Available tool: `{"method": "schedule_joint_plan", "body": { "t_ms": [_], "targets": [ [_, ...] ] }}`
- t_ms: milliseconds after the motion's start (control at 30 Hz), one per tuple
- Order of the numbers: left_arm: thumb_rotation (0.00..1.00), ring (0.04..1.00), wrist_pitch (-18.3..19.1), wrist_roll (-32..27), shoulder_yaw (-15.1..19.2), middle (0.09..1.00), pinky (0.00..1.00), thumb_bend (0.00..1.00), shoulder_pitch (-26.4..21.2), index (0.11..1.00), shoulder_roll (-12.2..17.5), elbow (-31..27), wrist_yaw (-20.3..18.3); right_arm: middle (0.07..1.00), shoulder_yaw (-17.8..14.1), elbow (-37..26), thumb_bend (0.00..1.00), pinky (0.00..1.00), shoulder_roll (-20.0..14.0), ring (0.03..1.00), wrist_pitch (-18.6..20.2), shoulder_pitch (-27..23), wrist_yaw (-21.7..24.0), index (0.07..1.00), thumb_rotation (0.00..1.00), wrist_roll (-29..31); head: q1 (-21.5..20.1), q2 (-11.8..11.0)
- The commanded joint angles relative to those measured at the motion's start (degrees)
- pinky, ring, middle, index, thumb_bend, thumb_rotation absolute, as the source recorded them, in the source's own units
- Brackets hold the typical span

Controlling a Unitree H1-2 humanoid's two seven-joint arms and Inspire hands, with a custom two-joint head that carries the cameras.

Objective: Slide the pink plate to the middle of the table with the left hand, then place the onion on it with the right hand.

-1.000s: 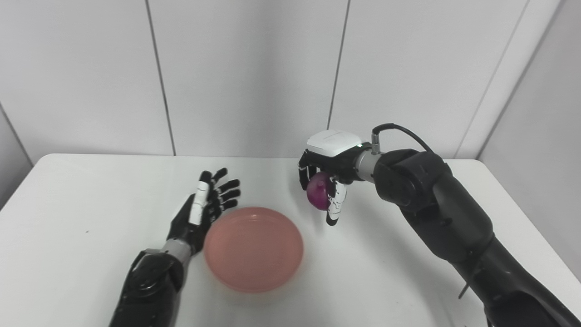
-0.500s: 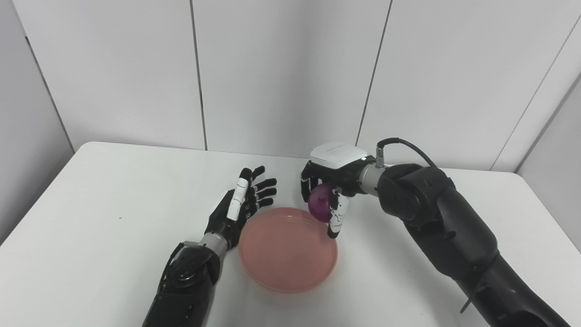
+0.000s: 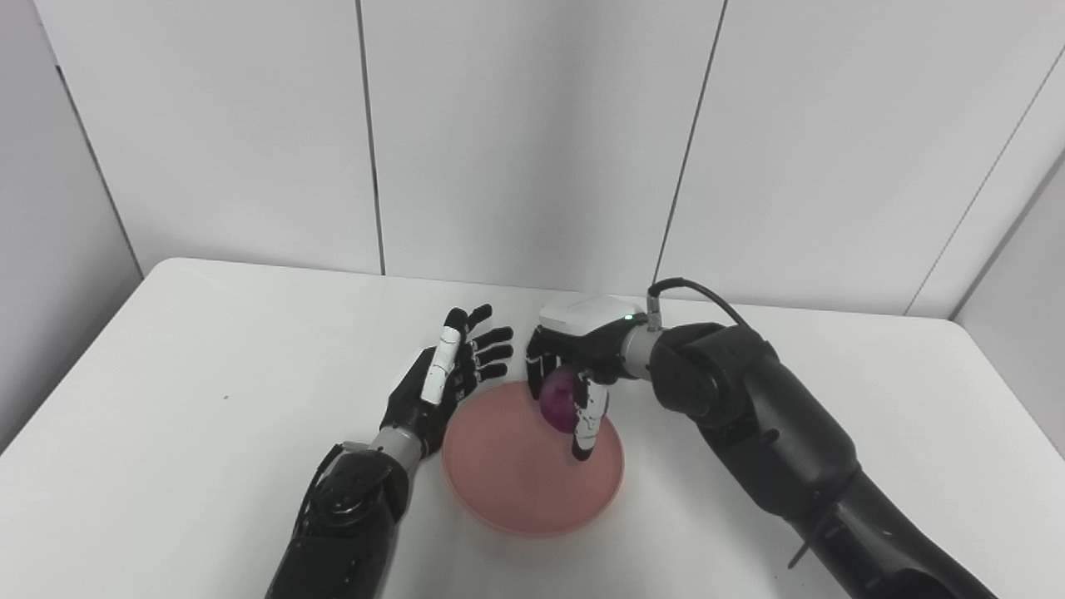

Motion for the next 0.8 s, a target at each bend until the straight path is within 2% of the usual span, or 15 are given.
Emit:
{"method": "schedule_joint_plan", "body": {
  "t_ms": [0, 167, 233, 433, 567, 633, 733, 767],
  "targets": [
    [0.98, 0.827, 2.2, 0.3, -0.3, 0.832, 0.82, 0.84, 1.7, 0.910, -0.7, 1.5, 0.5, 0.752, -0.3, -0.2, 0.52, 0.61, 0.6, 0.729, -1.7, -2.9, -2.5, 0.494, 0.14, -0.3, 0.0, 0.0],
    [0.98, 0.828, 1.9, 0.3, -0.4, 0.830, 0.83, 0.85, 1.6, 0.914, -0.8, 1.9, 0.3, 0.725, -0.6, 1.8, 0.52, 0.52, 1.7, 0.693, 0.0, -2.4, -3.0, 0.495, 0.15, 0.2, 0.0, 0.0],
    [0.98, 0.823, 2.1, 0.3, -0.4, 0.830, 0.82, 0.84, 1.6, 0.909, -0.8, 1.7, 0.4, 0.685, -0.7, 2.4, 0.52, 0.47, 1.8, 0.614, 0.3, -1.9, -3.5, 0.495, 0.15, 0.1, 0.0, 0.0],
    [0.97, 0.828, 2.2, 0.4, -0.3, 0.830, 0.82, 0.85, 1.7, 0.911, -0.9, 1.6, 0.8, 0.663, -1.0, 3.5, 0.52, 0.47, 1.4, 0.602, -1.1, -0.6, -6.0, 0.493, 0.14, 1.1, 0.0, 0.0],
    [0.97, 0.823, 2.1, 0.4, -0.3, 0.824, 0.80, 0.85, 1.6, 0.906, -0.9, 1.7, 0.8, 0.585, -1.2, 3.9, 0.52, 0.41, 1.3, 0.511, -1.4, -0.3, -6.5, 0.493, 0.14, 2.6, -0.3, 0.5],
    [0.97, 0.824, 2.1, 0.4, -0.3, 0.825, 0.80, 0.85, 1.5, 0.906, -0.9, 1.8, 0.7, 0.572, -1.3, 3.9, 0.52, 0.40, 1.3, 0.496, -1.6, -0.2, -6.9, 0.493, 0.14, 3.1, -0.3, 0.4],
    [0.98, 0.824, 2.0, 0.4, -0.3, 0.826, 0.81, 0.85, 1.4, 0.907, -0.9, 1.9, 0.6, 0.573, -1.0, 3.5, 0.52, 0.40, 1.2, 0.496, -1.2, -0.3, -6.8, 0.493, 0.14, 3.3, -0.3, 0.4],
    [0.98, 0.824, 2.0, 0.4, -0.3, 0.826, 0.81, 0.84, 1.4, 0.908, -0.9, 2.0, 0.6, 0.611, -0.9, 3.3, 0.52, 0.43, 1.2, 0.536, -1.2, -0.3, -6.8, 0.493, 0.14, 3.3, -0.3, 0.4]
  ]
}}
